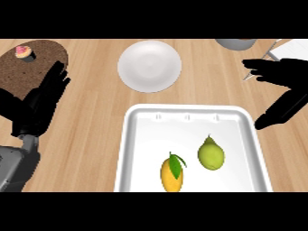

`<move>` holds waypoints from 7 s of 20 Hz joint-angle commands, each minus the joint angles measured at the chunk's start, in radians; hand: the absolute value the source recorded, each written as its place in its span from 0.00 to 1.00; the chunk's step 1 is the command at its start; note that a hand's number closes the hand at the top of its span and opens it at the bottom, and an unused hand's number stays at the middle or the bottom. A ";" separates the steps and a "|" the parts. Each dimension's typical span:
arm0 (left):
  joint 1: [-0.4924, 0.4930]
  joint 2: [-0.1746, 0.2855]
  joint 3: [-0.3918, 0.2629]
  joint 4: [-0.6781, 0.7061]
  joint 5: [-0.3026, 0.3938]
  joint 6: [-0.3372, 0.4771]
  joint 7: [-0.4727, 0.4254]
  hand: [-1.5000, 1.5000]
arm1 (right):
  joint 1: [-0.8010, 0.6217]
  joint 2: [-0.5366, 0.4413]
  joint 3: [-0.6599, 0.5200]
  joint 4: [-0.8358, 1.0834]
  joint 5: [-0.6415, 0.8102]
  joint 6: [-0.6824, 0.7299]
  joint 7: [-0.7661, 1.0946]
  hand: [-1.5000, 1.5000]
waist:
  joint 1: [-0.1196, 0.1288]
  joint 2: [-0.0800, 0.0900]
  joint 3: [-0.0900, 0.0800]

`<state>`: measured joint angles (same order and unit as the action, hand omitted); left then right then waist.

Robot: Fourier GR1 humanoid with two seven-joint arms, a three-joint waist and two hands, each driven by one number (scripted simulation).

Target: Pick the pear from the tray and place it in the tiered shelf

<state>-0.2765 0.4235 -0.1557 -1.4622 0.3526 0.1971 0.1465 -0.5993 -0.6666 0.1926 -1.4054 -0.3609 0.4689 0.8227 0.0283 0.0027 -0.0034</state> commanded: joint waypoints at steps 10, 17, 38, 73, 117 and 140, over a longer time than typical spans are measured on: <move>0.040 0.010 0.054 -0.062 -0.006 -0.029 0.046 0.50 | -0.166 0.189 0.209 0.057 0.103 0.049 0.249 0.00 | -0.014 -0.004 0.003; 0.003 -0.046 0.034 -0.011 -0.055 0.002 0.017 0.50 | -0.133 0.189 0.352 0.056 0.181 0.053 0.273 0.00 | -0.024 -0.003 0.003; 0.036 -0.074 0.093 -0.069 -0.092 -0.046 0.049 0.50 | -0.006 0.250 0.402 -0.025 0.267 -0.001 0.317 0.00 | -0.022 -0.004 0.003; 0.058 -0.142 0.171 -0.028 -0.161 -0.099 0.060 0.50 | 0.325 0.318 0.642 -0.345 0.941 -0.160 -0.116 1.00 | -0.068 -0.024 0.003; 0.080 -0.146 0.188 -0.072 -0.188 -0.136 0.046 0.50 | 0.265 0.082 -0.735 -0.733 0.453 -0.102 -0.088 1.00 | -0.043 -0.005 0.005; 0.006 -0.177 0.235 -0.065 -0.199 -0.161 0.125 0.50 | 0.381 -0.152 -1.004 -0.004 0.465 0.003 -0.809 1.00 | -0.032 -0.003 0.004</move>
<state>-0.2548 0.2628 0.0798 -1.5242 0.1660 0.0193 0.2530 -0.2510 -0.7803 -0.7600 -1.4892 0.1246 0.4414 0.1091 0.0020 0.0007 0.0004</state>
